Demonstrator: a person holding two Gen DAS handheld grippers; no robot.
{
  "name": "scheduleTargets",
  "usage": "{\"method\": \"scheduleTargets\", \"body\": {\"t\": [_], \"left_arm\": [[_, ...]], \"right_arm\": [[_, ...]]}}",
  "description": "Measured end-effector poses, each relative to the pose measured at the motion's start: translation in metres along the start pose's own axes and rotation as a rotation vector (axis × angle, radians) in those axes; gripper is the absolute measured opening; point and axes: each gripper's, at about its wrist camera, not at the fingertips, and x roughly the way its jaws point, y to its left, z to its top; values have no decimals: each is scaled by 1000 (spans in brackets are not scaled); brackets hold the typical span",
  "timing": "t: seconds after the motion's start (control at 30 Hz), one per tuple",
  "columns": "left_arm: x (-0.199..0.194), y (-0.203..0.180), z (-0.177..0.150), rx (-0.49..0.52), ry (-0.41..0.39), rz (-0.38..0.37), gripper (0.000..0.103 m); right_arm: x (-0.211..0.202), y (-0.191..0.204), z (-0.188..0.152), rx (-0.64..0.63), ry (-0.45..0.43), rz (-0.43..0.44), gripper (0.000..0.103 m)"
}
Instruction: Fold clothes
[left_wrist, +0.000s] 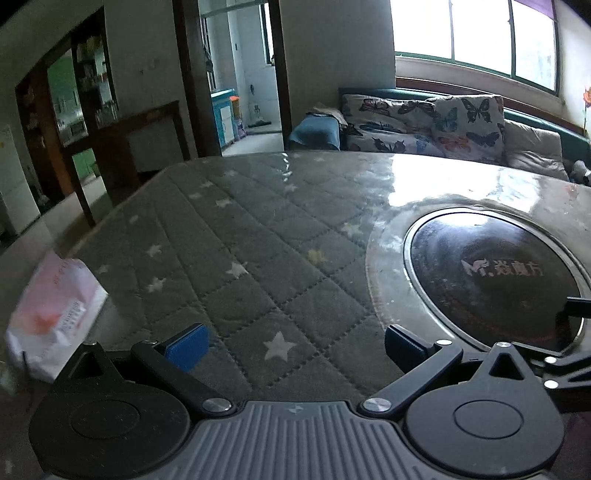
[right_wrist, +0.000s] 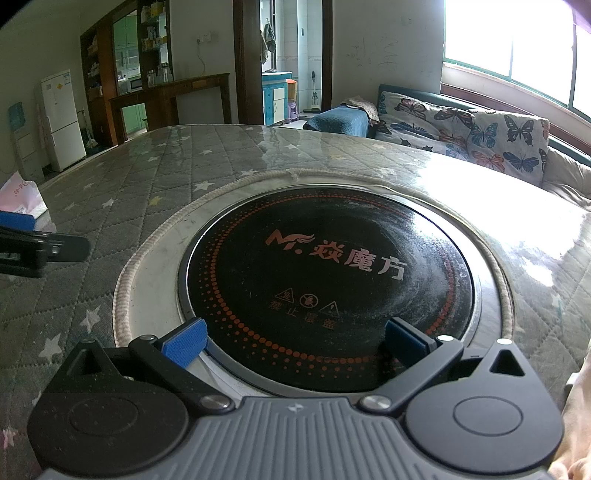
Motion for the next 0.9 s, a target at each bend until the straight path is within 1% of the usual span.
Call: {"method": "scheduleTargets", "body": {"t": [0.07, 0.2, 0.33, 0.5, 0.67, 0.77, 0.9], "left_arm": [[-9, -4, -2, 29, -7, 30, 103], [-15, -16, 0, 55, -2, 60, 103], [-22, -21, 4, 86, -2, 123, 103], [-33, -21, 4, 105, -14, 154, 103], [-38, -23, 7, 111, -23, 126, 103], [-40, -29, 7, 132, -30, 116, 103], [-44, -36, 9, 140, -26, 85, 103]], "right_arm": [[0, 0, 0, 0, 0, 0, 103], [0, 0, 0, 0, 0, 0, 103], [0, 1, 0, 0, -1, 0, 103], [0, 1, 0, 0, -1, 0, 103], [0, 1, 0, 0, -1, 0, 103], [0, 1, 0, 0, -1, 0, 103], [0, 1, 0, 0, -1, 0, 103]]}}
